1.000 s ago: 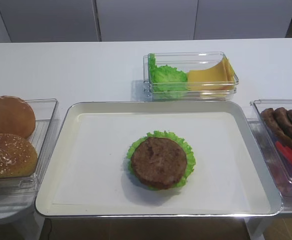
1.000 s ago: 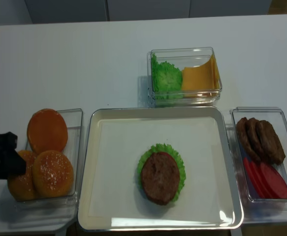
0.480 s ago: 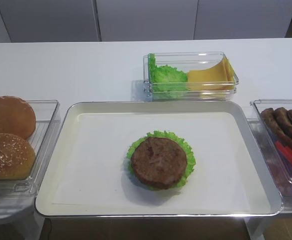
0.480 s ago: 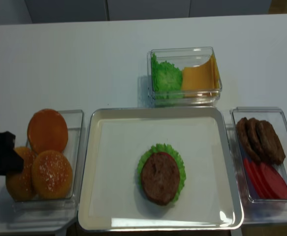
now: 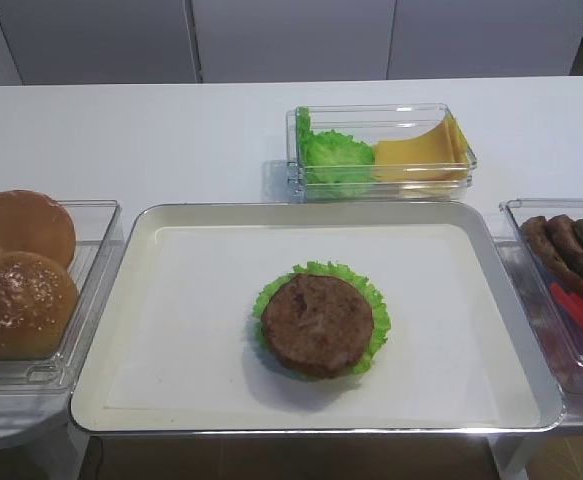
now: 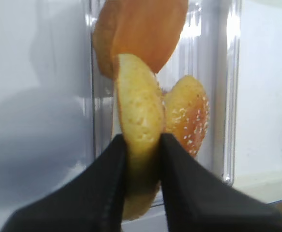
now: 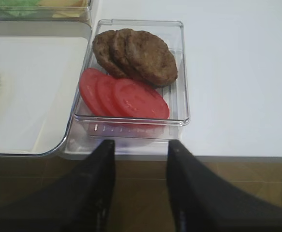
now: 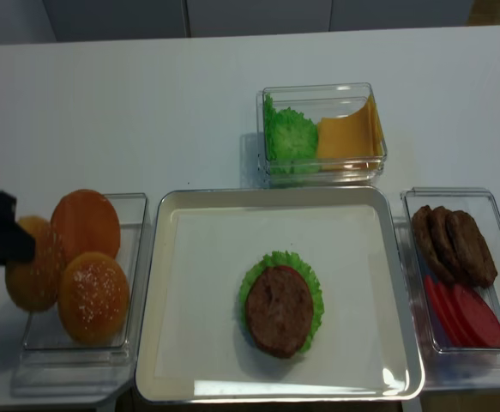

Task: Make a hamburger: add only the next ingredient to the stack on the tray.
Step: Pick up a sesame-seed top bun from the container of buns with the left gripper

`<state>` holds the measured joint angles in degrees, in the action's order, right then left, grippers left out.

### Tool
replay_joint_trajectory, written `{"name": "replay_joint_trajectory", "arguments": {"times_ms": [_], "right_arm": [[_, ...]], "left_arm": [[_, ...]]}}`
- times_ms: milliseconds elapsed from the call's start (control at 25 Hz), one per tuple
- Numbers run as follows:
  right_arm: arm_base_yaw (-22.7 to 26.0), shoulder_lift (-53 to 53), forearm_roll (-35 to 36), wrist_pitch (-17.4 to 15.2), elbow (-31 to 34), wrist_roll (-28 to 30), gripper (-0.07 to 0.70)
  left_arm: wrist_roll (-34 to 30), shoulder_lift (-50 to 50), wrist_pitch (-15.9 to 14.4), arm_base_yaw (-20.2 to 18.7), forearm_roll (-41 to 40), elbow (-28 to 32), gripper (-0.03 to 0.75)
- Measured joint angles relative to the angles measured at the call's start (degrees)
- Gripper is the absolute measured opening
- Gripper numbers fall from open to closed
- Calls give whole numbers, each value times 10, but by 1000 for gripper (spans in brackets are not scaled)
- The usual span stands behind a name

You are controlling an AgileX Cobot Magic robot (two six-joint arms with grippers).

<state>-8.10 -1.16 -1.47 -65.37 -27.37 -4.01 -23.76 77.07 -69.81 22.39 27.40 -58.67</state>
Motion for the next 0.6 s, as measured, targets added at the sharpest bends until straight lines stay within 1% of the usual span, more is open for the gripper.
{"name": "replay_joint_trajectory", "arguments": {"times_ms": [240, 360, 440, 520, 600], "right_arm": [[0, 0, 0, 0, 0, 0, 272], [0, 0, 0, 0, 0, 0, 272], [0, 0, 0, 0, 0, 0, 272], [0, 0, 0, 0, 0, 0, 272], [0, 0, 0, 0, 0, 0, 272]], "left_arm": [[0, 0, -2, 0, 38, -71, 137], [9, -1, -3, -1, 56, -88, 135], [22, -1, -3, -14, 61, -89, 135], [25, -1, -3, -36, 61, -89, 135], [31, -1, -3, -68, 61, -89, 135]]}}
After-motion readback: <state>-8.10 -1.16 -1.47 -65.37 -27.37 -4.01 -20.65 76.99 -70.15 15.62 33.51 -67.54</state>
